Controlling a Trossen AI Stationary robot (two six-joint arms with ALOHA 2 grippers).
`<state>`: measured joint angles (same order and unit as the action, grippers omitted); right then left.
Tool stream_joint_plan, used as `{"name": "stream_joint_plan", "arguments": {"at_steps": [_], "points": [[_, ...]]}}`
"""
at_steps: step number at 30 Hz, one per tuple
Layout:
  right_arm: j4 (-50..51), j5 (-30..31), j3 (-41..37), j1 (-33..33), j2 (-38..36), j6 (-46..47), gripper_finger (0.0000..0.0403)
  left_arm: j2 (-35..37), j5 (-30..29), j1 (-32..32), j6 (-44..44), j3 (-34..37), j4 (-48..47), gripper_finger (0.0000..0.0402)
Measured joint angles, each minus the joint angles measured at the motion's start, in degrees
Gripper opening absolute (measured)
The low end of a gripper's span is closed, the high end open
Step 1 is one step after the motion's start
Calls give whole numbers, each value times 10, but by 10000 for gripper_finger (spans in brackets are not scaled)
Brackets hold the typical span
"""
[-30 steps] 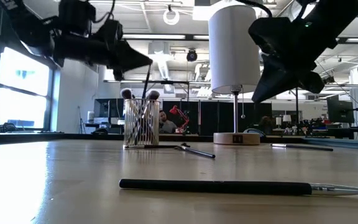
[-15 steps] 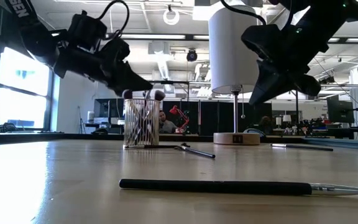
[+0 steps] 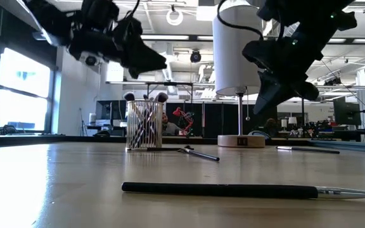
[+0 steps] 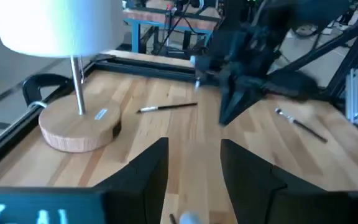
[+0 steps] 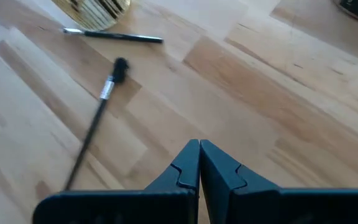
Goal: Put items in baskets/containers
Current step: Put the black eyeshadow brush into the yellow holder
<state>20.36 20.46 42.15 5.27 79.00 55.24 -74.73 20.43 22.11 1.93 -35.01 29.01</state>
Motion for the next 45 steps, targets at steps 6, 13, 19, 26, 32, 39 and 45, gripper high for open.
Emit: {"name": "stream_joint_plan", "arguments": {"at_steps": [6,13,19,26,32,39,45], "points": [[79,-21,0,-59,0,-2,7,50,-49,0,-2,-126,-289,147],[147,-29,17,-134,0,-44,11,52,-122,0,25,-264,-561,147],[163,-36,37,-206,0,-124,45,63,-116,0,111,-279,-676,147],[185,-82,37,-288,1,-214,98,97,-149,-59,226,-225,-672,147],[178,-68,37,-327,9,-302,103,102,-222,-135,316,-210,-651,147],[148,-88,37,-348,64,-350,106,93,-289,-203,400,-210,-641,147],[137,-81,37,-364,107,-363,106,93,-322,-247,442,-210,-631,147]]}}
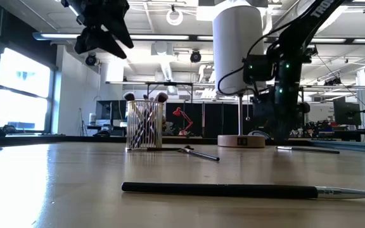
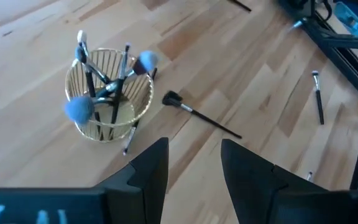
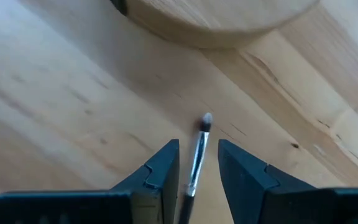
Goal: Put items in baskets/containers
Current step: Put the black eyeshadow brush into the yellow holder
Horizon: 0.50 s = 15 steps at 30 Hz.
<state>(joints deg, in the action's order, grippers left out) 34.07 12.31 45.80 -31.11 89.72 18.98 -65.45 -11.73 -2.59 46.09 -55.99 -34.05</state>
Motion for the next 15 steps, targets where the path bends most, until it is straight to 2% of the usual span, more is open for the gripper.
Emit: {"name": "stream_joint_plan", "arguments": {"at_steps": [4,11,15], "points": [[-14,25,-2,-12,19,-8,106,0,-23,-24,24,0,-2,147],[-80,2,-35,-17,18,-19,103,0,-29,-36,44,0,-3,147],[-98,-6,-55,-16,18,-12,80,0,-30,-35,48,0,-3,147]]}}
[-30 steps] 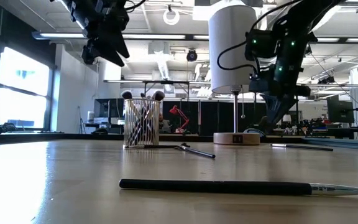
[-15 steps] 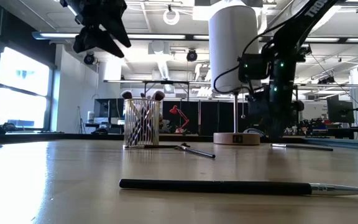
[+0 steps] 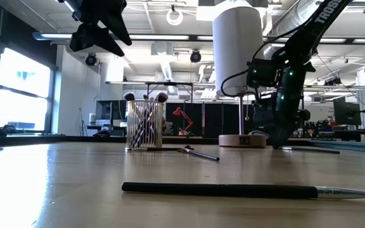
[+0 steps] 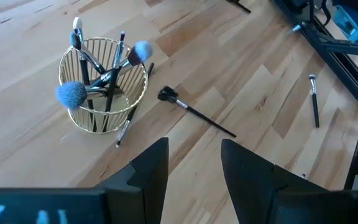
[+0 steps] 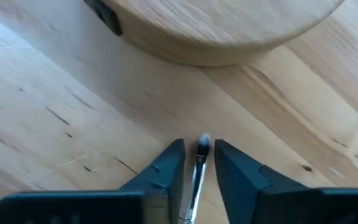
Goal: Put items in baskets/containers
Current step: Put the black eyeshadow brush into the yellow holder
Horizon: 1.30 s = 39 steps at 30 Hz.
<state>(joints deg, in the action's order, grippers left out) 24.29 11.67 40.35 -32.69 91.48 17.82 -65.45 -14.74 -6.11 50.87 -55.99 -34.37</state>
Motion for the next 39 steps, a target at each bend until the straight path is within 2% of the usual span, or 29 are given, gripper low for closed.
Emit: {"name": "stream_joint_plan", "arguments": {"at_steps": [5,10,16,22,28,34,39], "points": [[-18,-18,-21,14,-2,10,12,0,0,0,0,0,0,147],[9,-17,-25,52,-14,32,7,0,0,0,-9,0,0,147],[40,-93,-35,127,-81,61,2,0,0,1,-11,0,-9,147],[-26,-75,-33,191,-152,76,0,0,1,1,-11,0,-50,147],[-163,-64,-32,235,-167,80,0,14,2,1,-11,0,-144,147],[-413,-61,-31,258,-144,36,0,21,1,1,-1,0,-248,147],[-576,-60,8,257,-115,-37,0,44,9,1,-7,40,-244,147]]}}
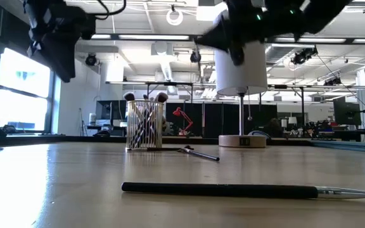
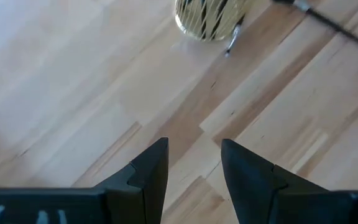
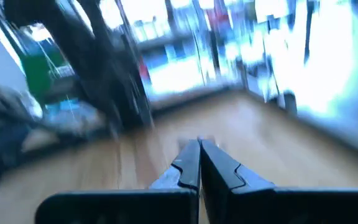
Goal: Put items in baskets/containers
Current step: Put the black eyeshadow brush into the yellow holder
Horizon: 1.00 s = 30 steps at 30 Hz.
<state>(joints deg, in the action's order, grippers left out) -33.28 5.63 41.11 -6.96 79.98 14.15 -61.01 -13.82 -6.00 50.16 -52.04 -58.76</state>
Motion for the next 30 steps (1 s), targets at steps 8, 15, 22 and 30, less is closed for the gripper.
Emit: {"name": "stream_joint_plan", "arguments": {"at_steps": [8,15,22,30], "points": [[-47,-35,162,-14,100,-88,0,32,29,0,-4,82,76,147],[14,-62,308,-24,242,-117,0,32,39,0,-31,93,78,147],[59,-5,321,-18,313,-143,0,32,32,0,-80,93,77,147],[144,0,321,-12,325,-130,5,32,23,0,-129,93,76,147]]}}
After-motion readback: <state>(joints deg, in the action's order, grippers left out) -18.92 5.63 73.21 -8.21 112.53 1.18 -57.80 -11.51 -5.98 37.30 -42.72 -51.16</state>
